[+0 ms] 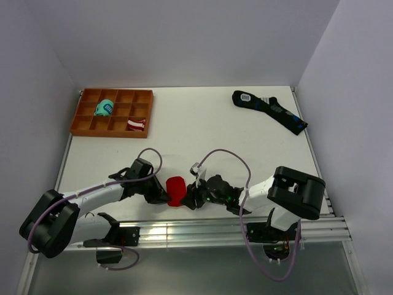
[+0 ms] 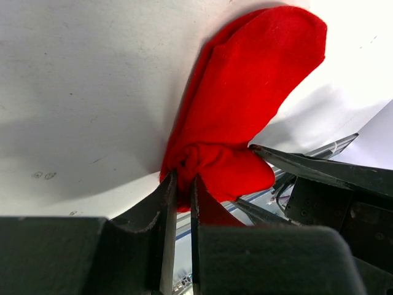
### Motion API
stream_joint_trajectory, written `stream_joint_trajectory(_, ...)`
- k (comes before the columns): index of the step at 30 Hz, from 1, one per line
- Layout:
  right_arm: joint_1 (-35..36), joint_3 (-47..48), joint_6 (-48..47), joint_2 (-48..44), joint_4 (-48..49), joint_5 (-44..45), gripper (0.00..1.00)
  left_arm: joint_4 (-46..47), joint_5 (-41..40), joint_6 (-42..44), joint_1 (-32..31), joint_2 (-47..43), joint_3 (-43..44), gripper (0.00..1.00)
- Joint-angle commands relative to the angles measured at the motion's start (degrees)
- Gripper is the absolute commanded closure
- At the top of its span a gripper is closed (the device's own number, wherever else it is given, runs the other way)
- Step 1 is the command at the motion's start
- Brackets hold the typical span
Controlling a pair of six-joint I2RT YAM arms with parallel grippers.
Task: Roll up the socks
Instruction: Roll the sock at the center of the board.
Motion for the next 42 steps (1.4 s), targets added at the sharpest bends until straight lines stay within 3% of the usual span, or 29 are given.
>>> stream_joint_trajectory(1,0.57,-0.27,0.74,2.27,2.63,2.55,0.51,0.38,-1.98,0.27,0.43,0.16,-1.38,1.00)
stream_joint_trajectory(8,0.04,2.11,3.03,4.39,-0.96,0.97,0.71,2.40,-1.98,-1.40,0.51,-1.95,-3.58,1.00)
stream_joint_trajectory(17,-5.50,6.68,5.66,5.97,-10.27,-10.79,0.78,5.90,-2.95,-1.84,0.51,-4.58,-5.95,0.99)
stream_joint_trajectory(20,-6.82,9.22,6.90,7.55,-14.22,-14.31,0.79,8.19,-3.65,-0.97,0.51,-5.46,-6.74,0.93)
stream_joint_trajectory(24,-7.69,12.21,7.51,8.17,-21.00,-17.04,0.81,12.58,-5.41,-0.52,0.43,-7.92,-9.19,0.70)
stream_joint_trajectory(27,-9.19,13.71,8.91,8.08,-25.04,-18.54,0.82,16.72,-6.46,-0.96,0.51,-10.21,-11.57,0.61)
stream_joint_trajectory(34,-11.47,17.75,11.81,9.58,-32.35,-23.28,0.83,24.10,-8.31,-0.53,0.51,-16.27,-16.15,0.54)
stream_joint_trajectory(42,-15.25,20.21,13.14,12.82,-37.79,-27.94,0.84,27.79,-9.81,3.77,0.43,-17.24,-17.99,0.51)
